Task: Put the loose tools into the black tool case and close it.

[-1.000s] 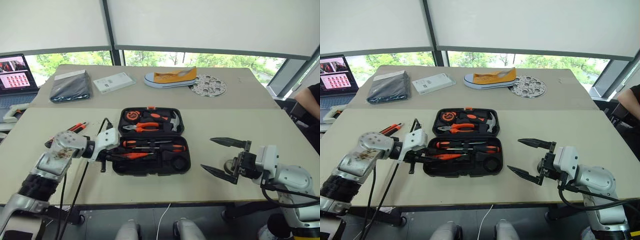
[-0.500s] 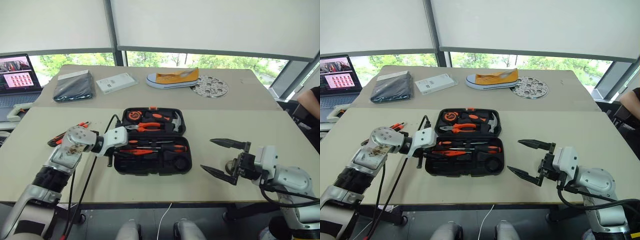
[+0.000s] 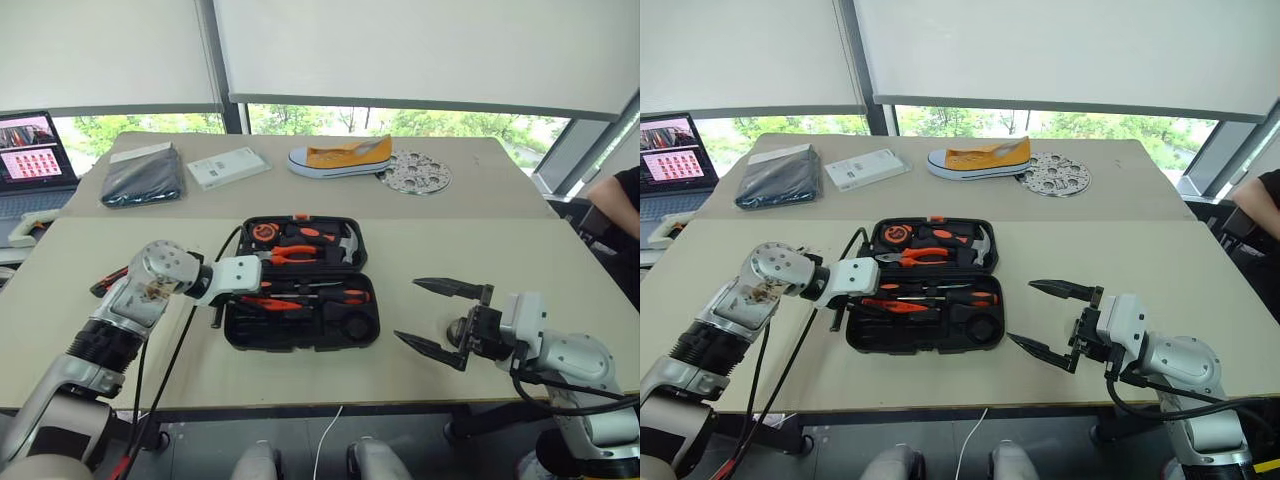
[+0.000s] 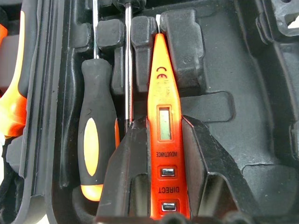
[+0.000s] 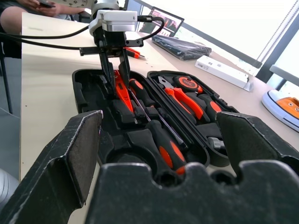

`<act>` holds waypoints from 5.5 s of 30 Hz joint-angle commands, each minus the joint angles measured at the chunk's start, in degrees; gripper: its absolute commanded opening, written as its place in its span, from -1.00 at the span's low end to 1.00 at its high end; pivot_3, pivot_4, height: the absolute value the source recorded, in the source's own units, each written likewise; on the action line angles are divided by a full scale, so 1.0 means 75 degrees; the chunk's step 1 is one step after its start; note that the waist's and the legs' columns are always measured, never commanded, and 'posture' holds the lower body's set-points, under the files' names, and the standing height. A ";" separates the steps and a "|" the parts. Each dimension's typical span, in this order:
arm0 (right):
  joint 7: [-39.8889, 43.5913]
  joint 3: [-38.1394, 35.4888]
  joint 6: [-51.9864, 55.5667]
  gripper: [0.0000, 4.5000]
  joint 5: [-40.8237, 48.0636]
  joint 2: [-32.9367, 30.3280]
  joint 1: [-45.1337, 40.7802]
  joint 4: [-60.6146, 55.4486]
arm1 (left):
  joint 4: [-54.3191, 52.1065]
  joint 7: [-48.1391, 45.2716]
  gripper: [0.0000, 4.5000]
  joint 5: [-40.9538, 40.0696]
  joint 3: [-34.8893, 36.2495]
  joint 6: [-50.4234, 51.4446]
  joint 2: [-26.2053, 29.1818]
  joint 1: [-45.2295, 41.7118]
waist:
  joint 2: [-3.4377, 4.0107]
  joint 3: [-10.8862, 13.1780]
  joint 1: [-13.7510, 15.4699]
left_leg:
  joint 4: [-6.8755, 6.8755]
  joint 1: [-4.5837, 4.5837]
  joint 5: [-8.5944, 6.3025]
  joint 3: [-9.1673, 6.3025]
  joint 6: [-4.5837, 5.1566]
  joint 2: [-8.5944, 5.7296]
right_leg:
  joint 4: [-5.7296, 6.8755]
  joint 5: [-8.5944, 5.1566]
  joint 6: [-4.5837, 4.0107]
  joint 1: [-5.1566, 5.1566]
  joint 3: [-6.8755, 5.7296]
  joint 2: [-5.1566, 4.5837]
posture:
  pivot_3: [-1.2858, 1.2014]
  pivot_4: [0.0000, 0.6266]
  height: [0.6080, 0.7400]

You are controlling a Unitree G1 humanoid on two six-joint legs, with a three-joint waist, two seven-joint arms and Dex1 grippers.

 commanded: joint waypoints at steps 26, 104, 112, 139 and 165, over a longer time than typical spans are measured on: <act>-0.0055 0.0292 0.0264 1.00 0.0098 0.0084 -0.0322 -0.0012 | 0.1625 -0.1039 -0.98 -0.2087 0.1811 -0.0696 -0.0954 0.0602 | -0.0005 0.0002 0.0005 | 0.0005 -0.0027 0.0000 -0.0005 0.0001 -0.0003 | -0.0003 0.0010 -0.0008 -0.0018 -0.0004 -0.0002 | 0.03 -0.52 1.00; -0.0448 0.0215 0.0126 1.00 0.0202 0.0714 0.0127 -0.0496 | 0.2922 0.4480 0.98 -0.2809 0.5559 0.1988 0.0785 0.2081 | -0.0042 -0.0013 0.0072 | -0.0007 -0.0017 0.0007 0.0012 0.0001 0.0014 | -0.0012 0.0037 -0.0068 -0.0017 -0.0052 -0.0035 | 0.03 -0.52 1.00; -0.0608 0.0153 0.0255 1.00 0.0289 0.0612 0.0205 -0.0808 | 0.6296 0.4273 0.98 -0.1192 0.3904 0.1377 0.0847 -0.0781 | -0.0054 -0.0008 -0.0015 | -0.0010 -0.0045 0.0001 0.0001 -0.0001 0.0004 | -0.0017 0.0028 -0.0058 -0.0028 -0.0052 -0.0022 | 0.03 -0.52 1.00; -0.0301 -0.0223 0.0328 1.00 0.0469 0.0258 0.0350 -0.0715 | 0.4290 -0.1422 -0.24 -0.2913 0.4701 -0.0477 0.0756 0.0300 | -0.0070 -0.0002 0.0043 | -0.0007 -0.0053 0.0001 0.0001 -0.0001 0.0002 | -0.0013 0.0029 -0.0058 -0.0026 -0.0055 -0.0038 | 0.03 -0.52 1.00; 0.0220 -0.0879 0.0778 1.00 0.0921 -0.0632 0.0526 -0.1039 | -0.2247 -0.0054 -0.24 -0.0988 0.0193 0.1794 0.0012 0.0821 | -0.0035 0.0002 0.0028 | 0.0010 -0.0033 0.0008 0.0002 0.0010 -0.0004 | -0.0012 0.0005 0.0015 -0.0010 -0.0003 -0.0012 | 0.03 -0.52 1.00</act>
